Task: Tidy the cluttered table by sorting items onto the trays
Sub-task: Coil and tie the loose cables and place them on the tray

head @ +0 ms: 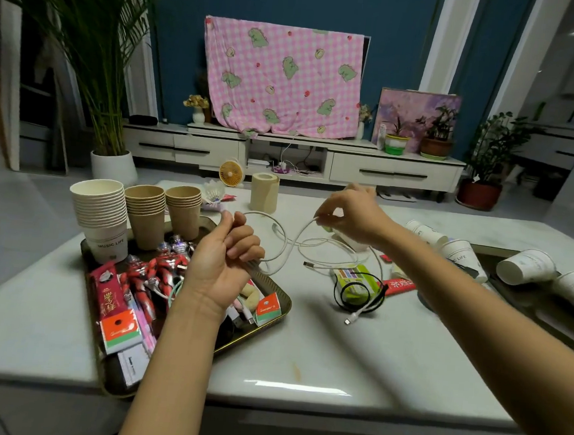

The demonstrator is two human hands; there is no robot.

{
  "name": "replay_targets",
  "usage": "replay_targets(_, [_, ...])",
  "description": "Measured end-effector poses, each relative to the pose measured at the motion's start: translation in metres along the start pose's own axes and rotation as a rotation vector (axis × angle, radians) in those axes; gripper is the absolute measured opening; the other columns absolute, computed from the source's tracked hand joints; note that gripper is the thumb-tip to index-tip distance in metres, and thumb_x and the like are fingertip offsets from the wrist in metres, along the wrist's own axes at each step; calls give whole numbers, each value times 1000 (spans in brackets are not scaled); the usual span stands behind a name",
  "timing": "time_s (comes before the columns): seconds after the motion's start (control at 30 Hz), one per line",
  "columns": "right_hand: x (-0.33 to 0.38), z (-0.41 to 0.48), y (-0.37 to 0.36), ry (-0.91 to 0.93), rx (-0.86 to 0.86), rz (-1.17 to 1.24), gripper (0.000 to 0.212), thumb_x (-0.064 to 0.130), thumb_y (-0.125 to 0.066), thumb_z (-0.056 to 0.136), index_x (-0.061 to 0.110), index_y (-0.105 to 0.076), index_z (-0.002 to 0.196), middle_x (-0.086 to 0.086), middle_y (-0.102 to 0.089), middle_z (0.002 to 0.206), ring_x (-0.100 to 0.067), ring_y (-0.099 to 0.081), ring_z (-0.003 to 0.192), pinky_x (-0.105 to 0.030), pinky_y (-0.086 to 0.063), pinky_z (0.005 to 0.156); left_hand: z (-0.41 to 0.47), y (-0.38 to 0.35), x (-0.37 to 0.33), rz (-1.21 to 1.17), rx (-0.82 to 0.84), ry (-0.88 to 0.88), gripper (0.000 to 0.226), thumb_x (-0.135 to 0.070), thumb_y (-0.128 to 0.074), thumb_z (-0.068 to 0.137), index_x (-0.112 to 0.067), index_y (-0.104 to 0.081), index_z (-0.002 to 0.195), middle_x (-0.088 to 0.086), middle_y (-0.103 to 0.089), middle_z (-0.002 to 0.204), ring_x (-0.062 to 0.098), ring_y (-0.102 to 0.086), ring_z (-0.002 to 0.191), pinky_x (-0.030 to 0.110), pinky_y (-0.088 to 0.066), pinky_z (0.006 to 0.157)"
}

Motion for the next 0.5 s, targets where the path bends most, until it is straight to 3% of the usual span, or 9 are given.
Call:
replay_targets(0.07, [1, -4, 12, 10, 129, 100, 16, 29, -66, 85, 19, -73, 94, 0, -72, 92, -20, -59, 95, -37, -40, 86, 1, 2, 0, -1, -13, -5, 39, -31, -30, 101, -14, -48, 70, -8, -32, 42, 4, -28, 31, 13, -23, 36])
replay_targets(0.13, [4, -8, 21, -3, 238, 297, 17, 24, -66, 86, 11, -73, 94, -8, -72, 85, -23, -65, 79, -36, -51, 78, 1, 4, -1, -24, -23, -21, 37, -29, -32, 101, -15, -48, 71, -9, -36, 44, 2, -30, 32, 12, -24, 37])
replay_targets(0.17, [4, -9, 22, -9, 261, 328, 18, 22, -65, 86, 8, -72, 95, -6, -70, 79, -20, -63, 69, -26, -52, 69, 1, 3, -2, -37, -24, -25, 35, -28, -33, 101, -15, -48, 72, -9, -38, 46, 2, -32, 33, 11, -25, 37])
replay_targets(0.23, [4, -9, 22, -3, 255, 215, 19, 22, -64, 87, 6, -72, 93, 0, -64, 71, -10, -52, 56, -8, -39, 51, 0, 1, -2, -36, -10, -15, 34, -26, -33, 100, -15, -48, 72, -9, -41, 47, 1, -34, 32, 11, -26, 36])
replay_targets(0.27, [3, -8, 20, -4, 235, 131, 20, 24, -64, 87, 7, -72, 92, -1, -63, 72, -9, -50, 56, -7, -35, 47, 0, 0, -1, -8, 1, -3, 33, -25, -33, 99, -15, -49, 73, -9, -42, 46, 1, -34, 32, 11, -27, 35])
replay_targets(0.37, [-1, -6, 17, -29, 151, 3, 29, 31, -64, 86, 3, -69, 87, -12, -66, 79, -17, -49, 63, -15, -31, 47, -3, -9, 7, 203, 18, 43, 29, -23, -36, 97, -16, -51, 73, -8, -42, 45, 1, -35, 32, 13, -29, 34])
replay_targets(0.43, [-2, -5, 17, -49, 66, 29, 32, 30, -66, 85, -1, -65, 85, -16, -66, 82, -19, -50, 67, -26, -33, 53, -4, -13, 15, 385, 24, 68, 27, -21, -36, 97, -14, -52, 77, -8, -41, 44, 3, -35, 33, 14, -33, 36])
replay_targets(0.5, [-3, -4, 17, -46, -13, 60, 31, 27, -65, 85, -4, -63, 87, -17, -65, 86, -21, -53, 73, -29, -35, 59, -4, -15, 22, 544, 35, 71, 26, -21, -34, 99, -10, -54, 84, -8, -39, 43, 4, -36, 35, 16, -35, 38])
Point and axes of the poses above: each hand's wrist, its own z-axis towards the middle knuckle, its own y-axis out of the back of the hand, x = y × z, the point moved 2 cm from there along z, towards the middle knuckle
